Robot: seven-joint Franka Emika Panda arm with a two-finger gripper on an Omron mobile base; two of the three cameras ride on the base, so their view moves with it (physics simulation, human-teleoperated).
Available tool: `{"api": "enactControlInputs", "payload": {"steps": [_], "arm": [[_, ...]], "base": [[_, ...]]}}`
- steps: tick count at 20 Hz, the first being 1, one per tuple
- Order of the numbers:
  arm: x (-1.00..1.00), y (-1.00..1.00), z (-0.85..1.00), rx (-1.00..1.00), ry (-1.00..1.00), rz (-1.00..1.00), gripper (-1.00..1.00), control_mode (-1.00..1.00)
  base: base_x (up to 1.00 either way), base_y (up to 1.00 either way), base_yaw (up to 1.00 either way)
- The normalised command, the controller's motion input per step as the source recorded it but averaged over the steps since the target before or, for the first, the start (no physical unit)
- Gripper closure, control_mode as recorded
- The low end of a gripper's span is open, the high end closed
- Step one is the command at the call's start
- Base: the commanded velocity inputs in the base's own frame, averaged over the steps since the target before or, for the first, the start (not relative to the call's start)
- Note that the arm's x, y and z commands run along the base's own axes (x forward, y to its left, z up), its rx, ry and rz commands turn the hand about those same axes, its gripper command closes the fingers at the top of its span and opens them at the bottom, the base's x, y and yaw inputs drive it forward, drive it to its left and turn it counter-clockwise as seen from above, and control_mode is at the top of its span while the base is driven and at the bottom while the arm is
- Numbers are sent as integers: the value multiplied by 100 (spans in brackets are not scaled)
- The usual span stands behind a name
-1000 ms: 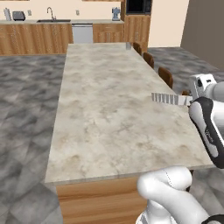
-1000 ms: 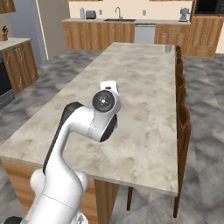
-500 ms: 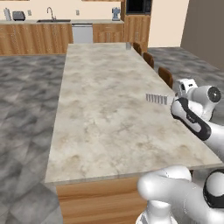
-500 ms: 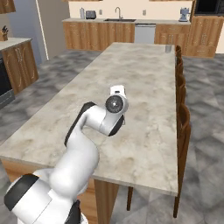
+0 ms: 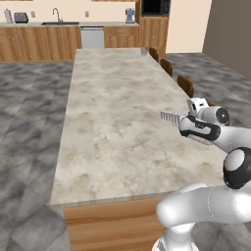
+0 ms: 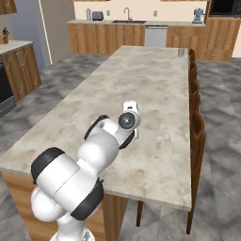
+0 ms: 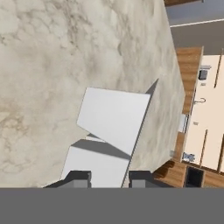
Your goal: Open the freezer door, pick up the ice cube tray from the freezer, and place it on the dining counter.
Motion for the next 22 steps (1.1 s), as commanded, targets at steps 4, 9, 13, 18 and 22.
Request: {"api": "enactControlInputs", "payload": {"steps": [4, 9, 13, 18, 22], "arm": [[34, -12, 0, 0, 19, 0, 100, -100], [32, -13, -2, 0, 20, 0, 100, -100], [31, -4, -56, -1, 1, 0, 100, -100], [18, 0, -78, 0, -10, 0, 100, -100], [1, 0, -68, 0, -18, 0, 100, -100]], "base": [[0, 0, 0], [0, 0, 0], [0, 0, 0], [0, 0, 0], [0, 0, 0]]}}
